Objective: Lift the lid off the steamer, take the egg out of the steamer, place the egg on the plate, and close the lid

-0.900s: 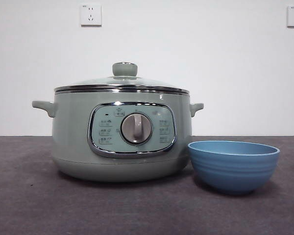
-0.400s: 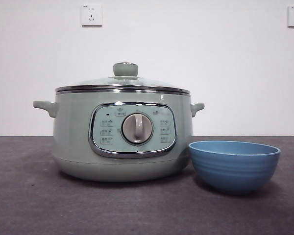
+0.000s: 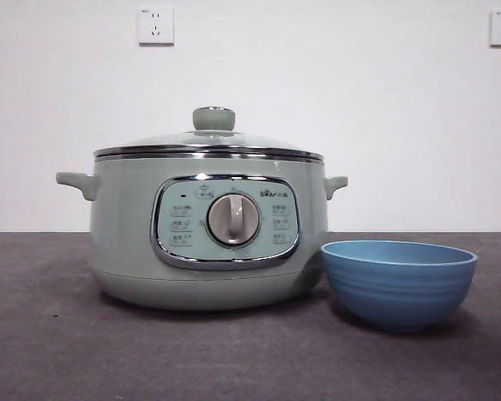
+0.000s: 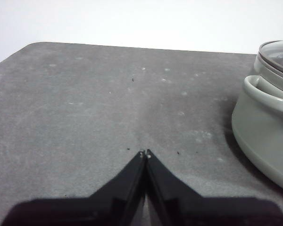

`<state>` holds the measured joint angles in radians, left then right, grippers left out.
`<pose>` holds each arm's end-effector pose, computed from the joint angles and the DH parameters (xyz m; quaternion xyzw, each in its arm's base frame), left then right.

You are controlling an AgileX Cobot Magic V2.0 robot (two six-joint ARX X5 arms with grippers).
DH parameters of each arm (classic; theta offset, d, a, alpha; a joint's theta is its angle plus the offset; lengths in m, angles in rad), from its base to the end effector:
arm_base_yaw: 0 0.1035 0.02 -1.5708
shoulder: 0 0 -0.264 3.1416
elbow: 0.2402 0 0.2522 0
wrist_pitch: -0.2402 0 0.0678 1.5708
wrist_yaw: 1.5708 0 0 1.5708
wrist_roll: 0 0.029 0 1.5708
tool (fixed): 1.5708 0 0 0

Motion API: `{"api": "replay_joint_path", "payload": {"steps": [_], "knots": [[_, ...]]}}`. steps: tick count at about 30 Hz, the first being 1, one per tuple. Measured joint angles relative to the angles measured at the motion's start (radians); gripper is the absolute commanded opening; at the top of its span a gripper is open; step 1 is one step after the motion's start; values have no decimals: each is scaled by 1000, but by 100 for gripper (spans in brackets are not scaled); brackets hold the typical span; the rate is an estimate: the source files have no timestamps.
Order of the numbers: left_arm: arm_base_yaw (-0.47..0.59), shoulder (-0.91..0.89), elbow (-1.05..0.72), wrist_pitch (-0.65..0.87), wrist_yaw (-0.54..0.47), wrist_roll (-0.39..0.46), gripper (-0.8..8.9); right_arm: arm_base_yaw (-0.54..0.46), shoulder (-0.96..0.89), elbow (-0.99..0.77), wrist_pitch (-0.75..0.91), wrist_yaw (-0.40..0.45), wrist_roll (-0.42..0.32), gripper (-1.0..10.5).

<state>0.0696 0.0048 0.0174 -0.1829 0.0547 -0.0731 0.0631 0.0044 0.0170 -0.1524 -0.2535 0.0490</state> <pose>0.0954 0.0051 0.1514 -0.0417 0.0846 0.0105 0.9955 0.0945 0.0133 0.1544 0.0308 0.0734 0.1555 0.9846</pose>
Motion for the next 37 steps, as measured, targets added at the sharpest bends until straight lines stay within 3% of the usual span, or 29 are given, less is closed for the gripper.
{"api": "replay_joint_path", "payload": {"steps": [37], "knots": [[0, 0, 0, 0, 0, 0, -3, 0, 0, 0, 0, 0, 20, 0]]}}
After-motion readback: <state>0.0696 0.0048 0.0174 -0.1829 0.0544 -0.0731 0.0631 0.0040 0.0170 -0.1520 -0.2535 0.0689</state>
